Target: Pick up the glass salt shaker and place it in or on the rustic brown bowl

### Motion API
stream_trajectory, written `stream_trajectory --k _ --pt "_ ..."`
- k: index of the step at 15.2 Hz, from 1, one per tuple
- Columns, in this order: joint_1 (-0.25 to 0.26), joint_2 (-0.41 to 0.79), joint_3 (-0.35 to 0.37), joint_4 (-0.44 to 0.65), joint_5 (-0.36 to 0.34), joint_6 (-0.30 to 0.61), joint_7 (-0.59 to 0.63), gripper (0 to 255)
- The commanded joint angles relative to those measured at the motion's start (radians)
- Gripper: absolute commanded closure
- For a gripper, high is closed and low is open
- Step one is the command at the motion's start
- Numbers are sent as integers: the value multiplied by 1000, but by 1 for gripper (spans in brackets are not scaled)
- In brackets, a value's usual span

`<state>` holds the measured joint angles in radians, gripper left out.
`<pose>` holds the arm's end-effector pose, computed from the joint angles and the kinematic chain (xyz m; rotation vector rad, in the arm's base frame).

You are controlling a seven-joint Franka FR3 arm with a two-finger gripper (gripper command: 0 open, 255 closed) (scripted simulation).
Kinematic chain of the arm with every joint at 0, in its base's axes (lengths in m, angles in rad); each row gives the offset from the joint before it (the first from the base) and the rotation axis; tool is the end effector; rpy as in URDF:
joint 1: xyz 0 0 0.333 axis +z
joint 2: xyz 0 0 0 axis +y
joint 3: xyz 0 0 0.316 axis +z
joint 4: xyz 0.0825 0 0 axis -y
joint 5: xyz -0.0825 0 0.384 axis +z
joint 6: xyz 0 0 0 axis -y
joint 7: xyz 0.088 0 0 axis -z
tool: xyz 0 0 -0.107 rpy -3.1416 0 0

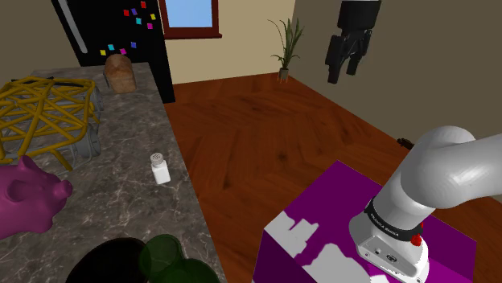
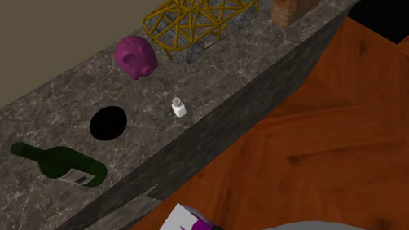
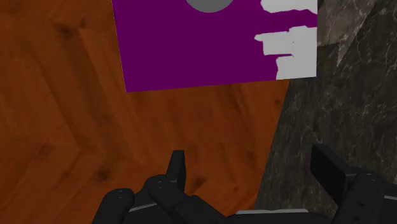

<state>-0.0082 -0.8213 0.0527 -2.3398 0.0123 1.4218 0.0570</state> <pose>0.2811 0.0194 0.5957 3.1073 -0.0465 -0.1496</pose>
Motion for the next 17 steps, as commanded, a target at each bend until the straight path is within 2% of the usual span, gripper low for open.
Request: stream_trajectory --k 1,10,17 --pt "0 0 0 0 0 0 0 0" --pt "30 165 157 -28 139 210 197 0" --pt "42 358 274 24 197 377 343 0"
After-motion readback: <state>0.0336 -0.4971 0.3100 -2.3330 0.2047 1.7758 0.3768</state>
